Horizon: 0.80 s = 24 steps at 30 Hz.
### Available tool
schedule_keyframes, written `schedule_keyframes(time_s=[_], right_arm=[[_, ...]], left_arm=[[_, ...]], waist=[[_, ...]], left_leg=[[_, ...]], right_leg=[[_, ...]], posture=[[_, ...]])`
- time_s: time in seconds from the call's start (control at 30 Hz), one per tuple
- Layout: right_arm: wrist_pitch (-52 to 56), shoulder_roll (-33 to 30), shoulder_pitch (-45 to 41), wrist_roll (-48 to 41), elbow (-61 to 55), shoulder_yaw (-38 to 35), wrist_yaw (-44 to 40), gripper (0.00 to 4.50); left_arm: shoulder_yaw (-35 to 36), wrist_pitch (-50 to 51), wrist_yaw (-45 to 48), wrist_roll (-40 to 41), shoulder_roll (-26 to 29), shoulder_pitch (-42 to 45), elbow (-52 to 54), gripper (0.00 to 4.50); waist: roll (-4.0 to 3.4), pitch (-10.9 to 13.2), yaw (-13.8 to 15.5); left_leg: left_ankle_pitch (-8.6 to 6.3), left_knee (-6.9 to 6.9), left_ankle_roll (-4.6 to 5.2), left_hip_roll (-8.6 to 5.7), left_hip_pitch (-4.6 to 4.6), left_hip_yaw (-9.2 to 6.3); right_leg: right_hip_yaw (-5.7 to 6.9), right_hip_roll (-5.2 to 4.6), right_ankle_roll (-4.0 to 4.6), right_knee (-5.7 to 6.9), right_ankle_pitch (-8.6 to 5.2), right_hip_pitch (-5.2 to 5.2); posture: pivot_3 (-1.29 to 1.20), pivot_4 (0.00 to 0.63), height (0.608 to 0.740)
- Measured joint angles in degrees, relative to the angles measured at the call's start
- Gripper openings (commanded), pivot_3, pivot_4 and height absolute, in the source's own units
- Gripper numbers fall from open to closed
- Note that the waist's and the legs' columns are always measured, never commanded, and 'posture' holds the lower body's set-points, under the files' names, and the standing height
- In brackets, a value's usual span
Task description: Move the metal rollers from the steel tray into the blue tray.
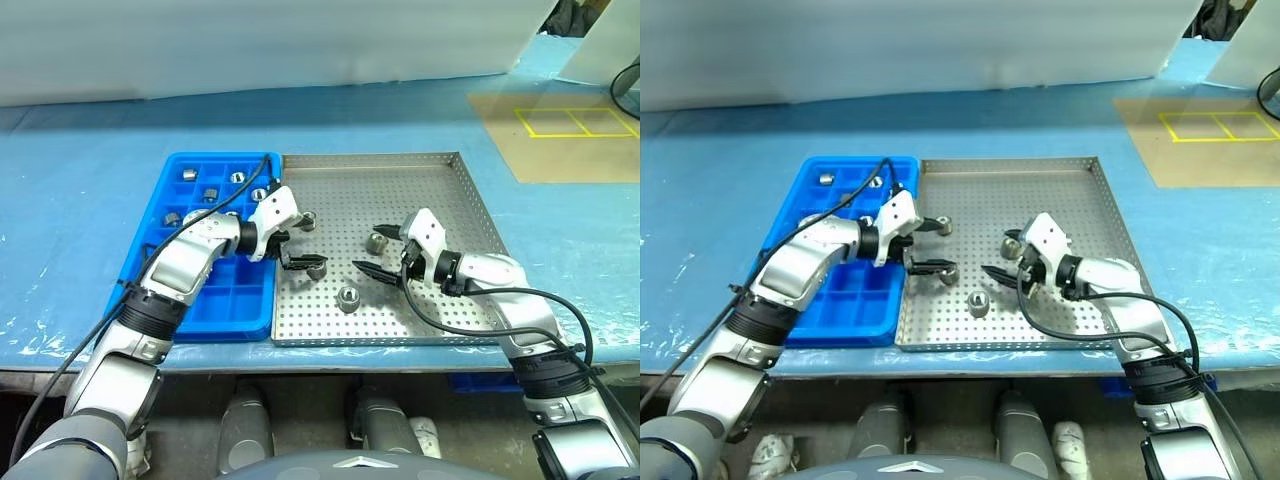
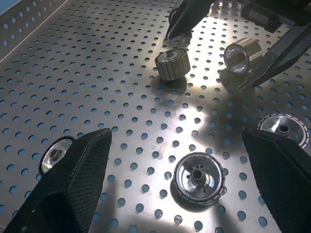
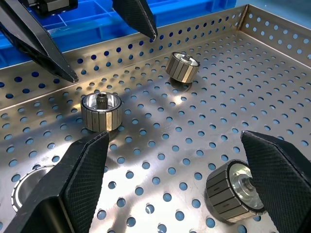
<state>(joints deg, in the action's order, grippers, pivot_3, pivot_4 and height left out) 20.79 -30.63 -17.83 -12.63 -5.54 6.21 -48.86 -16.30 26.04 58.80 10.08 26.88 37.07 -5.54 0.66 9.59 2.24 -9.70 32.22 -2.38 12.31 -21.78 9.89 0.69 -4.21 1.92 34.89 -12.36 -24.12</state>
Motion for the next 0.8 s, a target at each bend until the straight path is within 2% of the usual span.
schedule_keyframes(time_s=[0.37, 0.77, 0.8], right_arm=[[2.9, -1.8, 0.8, -1.9, -3.3, -0.5, -1.5, 4.45], [3.0, -2.7, 1.5, -2.1, -4.1, -0.6, -1.0, 4.45], [3.0, -2.7, 1.5, -2.1, -4.4, -0.7, -0.9, 4.50]], left_arm=[[-2.2, -0.3, 2.7, -2.1, 0.1, 0.5, -0.9, 4.50], [-9.4, -2.6, 7.9, -8.4, 0.9, 4.8, -4.3, 4.50], [-10.0, -3.0, 8.2, -8.9, 0.8, 5.2, -5.2, 4.11]], waist=[[0.00, 0.0, 0.0], [-0.13, -0.1, -0.1], [-0.16, -0.1, -0.1]], left_leg=[[0.00, 0.00, 0.01, 0.00, 0.00, 0.00], [0.00, 0.00, 0.00, -0.02, 0.13, 0.00], [0.00, 0.00, 0.00, -0.02, 0.18, 0.00]], right_leg=[[0.00, 0.00, 0.00, -0.01, 0.00, 0.00], [-0.03, -0.01, 0.00, 0.00, 0.00, 0.12], [-0.03, -0.01, 0.00, 0.00, 0.00, 0.17]], posture=[[-0.17, 0.150, 0.740], [-0.20, 0.150, 0.740], [-0.20, 0.150, 0.740]])
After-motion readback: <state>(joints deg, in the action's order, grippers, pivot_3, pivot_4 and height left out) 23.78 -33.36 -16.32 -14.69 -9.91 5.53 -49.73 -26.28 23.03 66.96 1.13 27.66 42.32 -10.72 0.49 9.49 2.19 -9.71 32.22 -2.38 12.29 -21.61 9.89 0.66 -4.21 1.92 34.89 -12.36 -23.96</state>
